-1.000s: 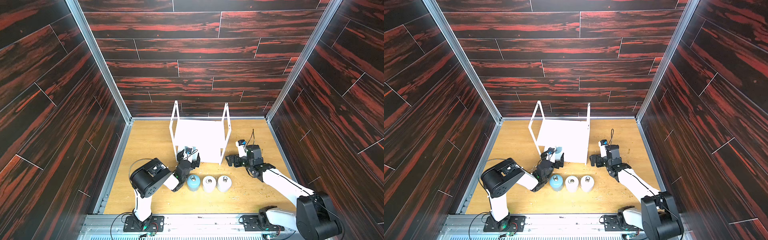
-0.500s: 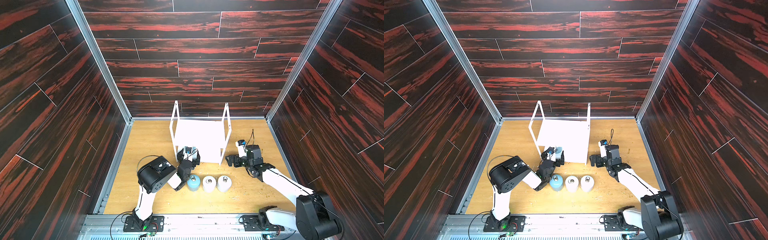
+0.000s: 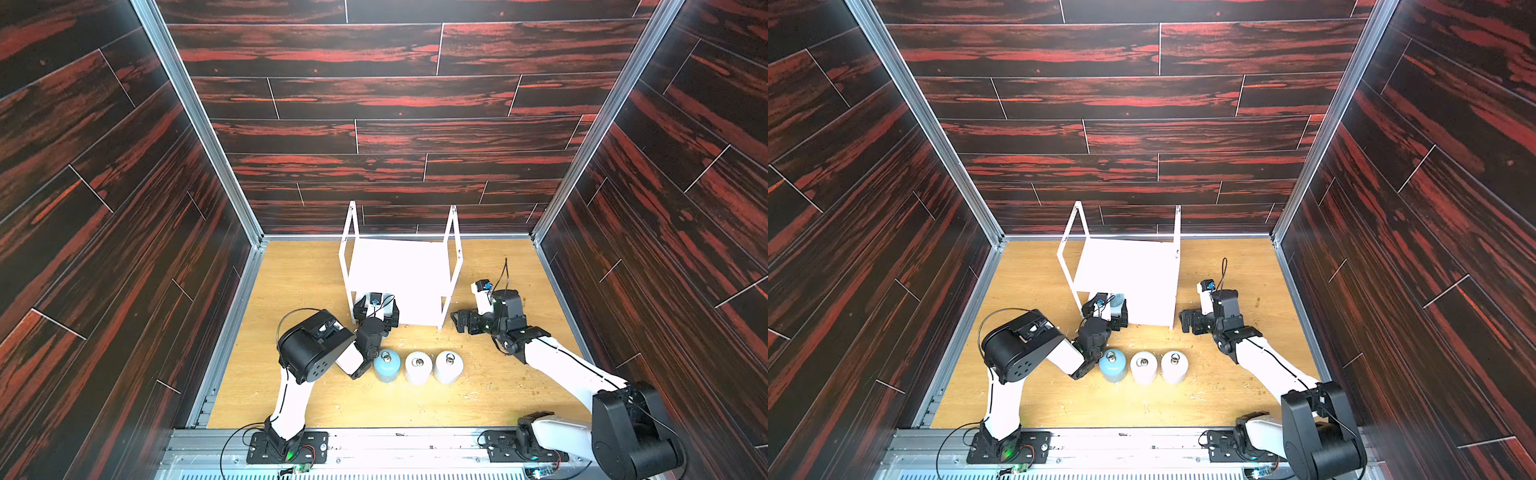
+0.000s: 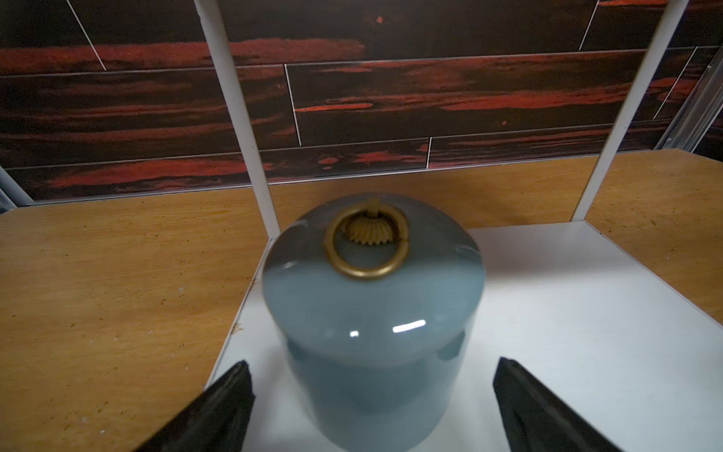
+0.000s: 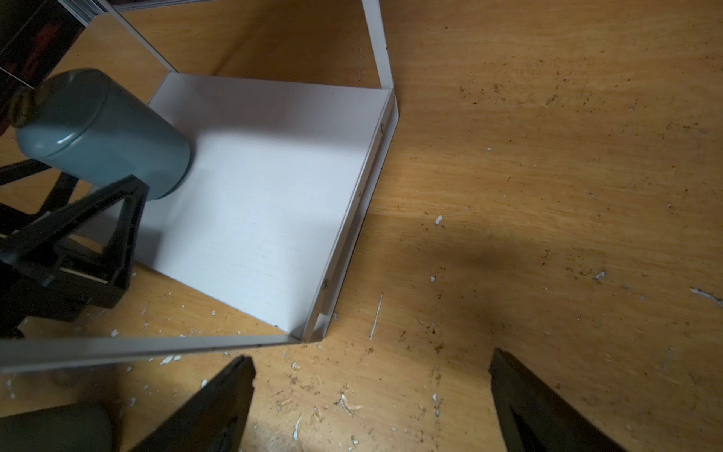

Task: Remove the tea canisters from the shelf
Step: Pick up the tea canister from the shelf.

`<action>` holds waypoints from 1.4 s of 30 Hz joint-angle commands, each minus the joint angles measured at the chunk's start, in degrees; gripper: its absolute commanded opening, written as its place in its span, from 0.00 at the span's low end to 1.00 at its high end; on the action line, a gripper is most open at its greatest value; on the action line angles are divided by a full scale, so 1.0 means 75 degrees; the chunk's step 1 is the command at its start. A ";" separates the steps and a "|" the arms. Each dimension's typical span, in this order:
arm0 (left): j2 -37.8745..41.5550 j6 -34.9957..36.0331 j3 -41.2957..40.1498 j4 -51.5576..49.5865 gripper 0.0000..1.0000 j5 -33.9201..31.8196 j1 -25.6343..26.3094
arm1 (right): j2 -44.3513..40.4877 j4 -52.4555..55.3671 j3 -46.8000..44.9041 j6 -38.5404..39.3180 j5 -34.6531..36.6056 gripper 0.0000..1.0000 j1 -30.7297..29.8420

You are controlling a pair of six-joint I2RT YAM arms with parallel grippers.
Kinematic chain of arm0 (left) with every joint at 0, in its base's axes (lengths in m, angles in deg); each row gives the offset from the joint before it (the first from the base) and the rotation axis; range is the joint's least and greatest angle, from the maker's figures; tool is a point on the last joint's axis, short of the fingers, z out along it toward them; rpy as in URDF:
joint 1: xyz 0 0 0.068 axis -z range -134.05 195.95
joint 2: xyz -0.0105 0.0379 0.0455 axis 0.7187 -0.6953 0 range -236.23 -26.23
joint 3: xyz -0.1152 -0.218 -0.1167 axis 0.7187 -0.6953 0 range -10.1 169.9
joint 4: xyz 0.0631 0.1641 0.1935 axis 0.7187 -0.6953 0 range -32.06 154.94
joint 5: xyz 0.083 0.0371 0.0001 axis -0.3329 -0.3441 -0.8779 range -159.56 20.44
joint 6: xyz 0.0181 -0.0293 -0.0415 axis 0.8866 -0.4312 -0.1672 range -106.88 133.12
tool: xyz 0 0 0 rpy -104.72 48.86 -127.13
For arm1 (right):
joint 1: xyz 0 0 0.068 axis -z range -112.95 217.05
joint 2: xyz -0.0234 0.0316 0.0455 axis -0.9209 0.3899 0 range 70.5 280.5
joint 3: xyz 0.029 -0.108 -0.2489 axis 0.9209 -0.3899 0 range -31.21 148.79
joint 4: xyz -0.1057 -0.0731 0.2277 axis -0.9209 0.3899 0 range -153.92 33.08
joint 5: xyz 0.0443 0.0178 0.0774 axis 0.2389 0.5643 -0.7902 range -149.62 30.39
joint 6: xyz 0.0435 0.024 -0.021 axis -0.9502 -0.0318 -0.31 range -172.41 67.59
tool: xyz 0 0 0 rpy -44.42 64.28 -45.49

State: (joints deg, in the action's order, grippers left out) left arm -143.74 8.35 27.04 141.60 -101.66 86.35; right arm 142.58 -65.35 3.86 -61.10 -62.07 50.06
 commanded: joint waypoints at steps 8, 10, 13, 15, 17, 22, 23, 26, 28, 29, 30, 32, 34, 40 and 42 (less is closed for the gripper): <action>0.0269 -0.0400 0.0638 -0.1353 1.00 0.0279 -0.0276 | 0.0111 -0.0090 -0.0187 0.0077 -0.0117 0.98 0.0034; 0.0270 -0.0455 0.0667 -0.1440 1.00 0.0266 -0.0287 | 0.0106 -0.0102 -0.0201 0.0065 -0.0117 0.98 0.0034; 0.0267 -0.0487 0.0660 -0.1392 1.00 0.0231 -0.0296 | 0.0105 -0.0114 -0.0211 0.0058 -0.0121 0.98 0.0029; 0.0259 -0.0520 0.0670 -0.1416 1.00 0.0186 -0.0308 | 0.0104 -0.0126 -0.0223 0.0066 -0.0153 0.98 0.0028; 0.0248 -0.0555 0.0711 -0.1461 1.00 0.0191 -0.0312 | 0.0099 -0.0115 -0.0248 0.0077 -0.0186 0.98 0.0033; 0.0238 -0.0605 0.0926 -0.1848 0.99 0.0342 -0.0330 | 0.0023 -0.0076 -0.0350 0.0168 -0.0383 0.98 0.0028; 0.0232 -0.0627 0.0937 -0.1878 0.99 0.0362 -0.0338 | -0.0030 -0.0099 -0.0383 0.0180 -0.0419 0.98 0.0030; 0.0237 -0.0687 0.0988 -0.1969 0.99 0.0434 -0.0371 | -0.0238 -0.0145 -0.0532 0.0232 -0.0518 0.98 0.0029; 0.0240 -0.0716 0.1023 -0.2062 0.99 0.0463 -0.0392 | -0.0346 -0.0139 -0.0585 0.0291 -0.0631 0.98 0.0032; 0.0259 -0.0736 0.1040 -0.2103 0.99 0.0471 -0.0412 | -0.0400 -0.0169 -0.0606 0.0303 -0.0733 0.97 0.0029; 0.0266 -0.0761 0.1046 -0.2132 0.99 0.0472 -0.0421 | -0.0429 -0.0212 -0.0644 0.0321 -0.0872 0.97 0.0026; 0.0264 -0.0786 0.1049 -0.2138 0.99 0.0486 -0.0429 | -0.0511 -0.0282 -0.0679 0.0357 -0.1113 0.96 0.0025; 0.0258 -0.0802 0.1040 -0.2142 0.99 0.0473 -0.0431 | -0.0645 -0.0379 -0.0766 0.0381 -0.1245 0.95 0.0011; 0.0264 -0.0920 0.1121 -0.2305 0.99 0.0502 -0.0477 | -0.1000 -0.0832 -0.1025 0.0432 -0.1745 0.94 -0.0015; 0.0258 -0.1034 0.1141 -0.2334 0.99 0.0486 -0.0512 | -0.1042 -0.1000 -0.1078 0.0442 -0.1887 0.94 -0.0031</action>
State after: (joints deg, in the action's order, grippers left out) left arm -143.72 2.01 34.39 125.56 -98.09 83.18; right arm 135.54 -70.18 -3.29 -58.74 -73.02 50.04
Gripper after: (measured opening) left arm 0.990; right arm 0.944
